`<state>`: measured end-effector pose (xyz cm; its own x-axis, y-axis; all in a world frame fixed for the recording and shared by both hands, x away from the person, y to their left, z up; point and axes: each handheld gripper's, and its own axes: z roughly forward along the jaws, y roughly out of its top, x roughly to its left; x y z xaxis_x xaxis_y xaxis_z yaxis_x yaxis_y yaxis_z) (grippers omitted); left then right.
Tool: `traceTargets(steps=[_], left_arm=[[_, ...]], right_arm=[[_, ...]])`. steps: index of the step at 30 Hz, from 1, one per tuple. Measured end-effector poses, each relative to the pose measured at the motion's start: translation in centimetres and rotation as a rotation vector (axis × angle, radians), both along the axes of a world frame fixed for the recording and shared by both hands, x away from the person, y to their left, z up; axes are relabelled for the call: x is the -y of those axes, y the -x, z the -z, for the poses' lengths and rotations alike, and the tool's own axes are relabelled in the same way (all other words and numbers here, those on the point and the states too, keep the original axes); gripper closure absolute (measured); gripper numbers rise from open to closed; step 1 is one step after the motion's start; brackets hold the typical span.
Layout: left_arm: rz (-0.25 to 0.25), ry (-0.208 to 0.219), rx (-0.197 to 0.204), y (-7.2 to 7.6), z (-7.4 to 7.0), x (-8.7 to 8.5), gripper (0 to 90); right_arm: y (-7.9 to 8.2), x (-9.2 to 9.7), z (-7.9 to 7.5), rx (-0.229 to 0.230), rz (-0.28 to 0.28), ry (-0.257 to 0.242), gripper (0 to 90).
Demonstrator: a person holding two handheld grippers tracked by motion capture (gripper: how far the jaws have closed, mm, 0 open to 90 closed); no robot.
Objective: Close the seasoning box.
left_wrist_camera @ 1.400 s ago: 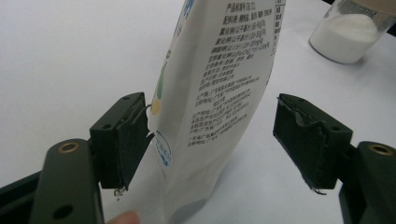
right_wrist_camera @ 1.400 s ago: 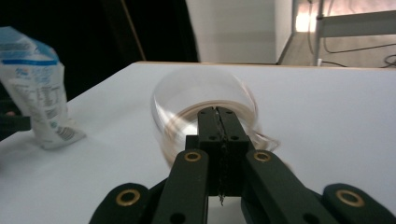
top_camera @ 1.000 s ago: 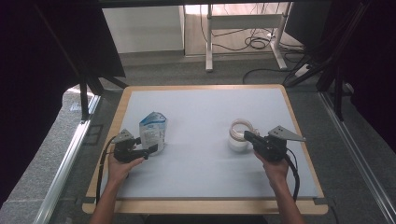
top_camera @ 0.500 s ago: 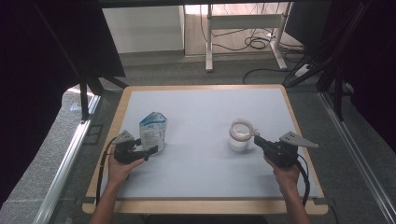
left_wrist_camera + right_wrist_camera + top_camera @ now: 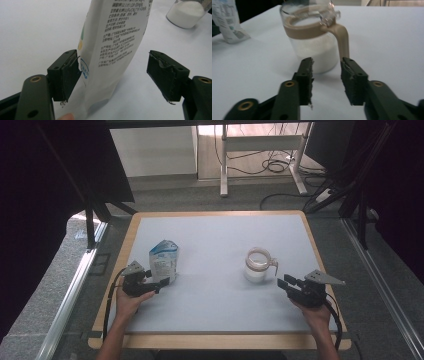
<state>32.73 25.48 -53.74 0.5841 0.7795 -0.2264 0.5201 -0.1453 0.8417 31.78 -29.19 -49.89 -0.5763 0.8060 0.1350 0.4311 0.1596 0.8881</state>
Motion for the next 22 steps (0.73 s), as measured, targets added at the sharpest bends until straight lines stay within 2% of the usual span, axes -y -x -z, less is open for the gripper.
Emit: traceTargets(steps=[6, 9, 13, 22], left_arm=[[0.0, -0.003, -0.001, 0.0, 0.1, 0.0, 25.0], [0.001, -0.005, -0.003, 0.0, 0.2, 0.0, 25.0], [0.003, -0.008, -0.006, 0.0, 0.3, 0.1, 25.0], [0.001, -0.015, -0.008, 0.1, 0.3, 0.1, 24.7]], right_arm=[[-0.5, 0.9, 1.6, -0.039, 0.021, 0.022, 44.8], [-0.7, 1.0, 2.1, -0.052, 0.027, 0.039, 41.5], [-0.9, 0.9, 2.4, -0.063, 0.032, 0.053, 39.2], [-0.8, 0.8, 2.3, -0.054, 0.029, 0.053, 37.7]])
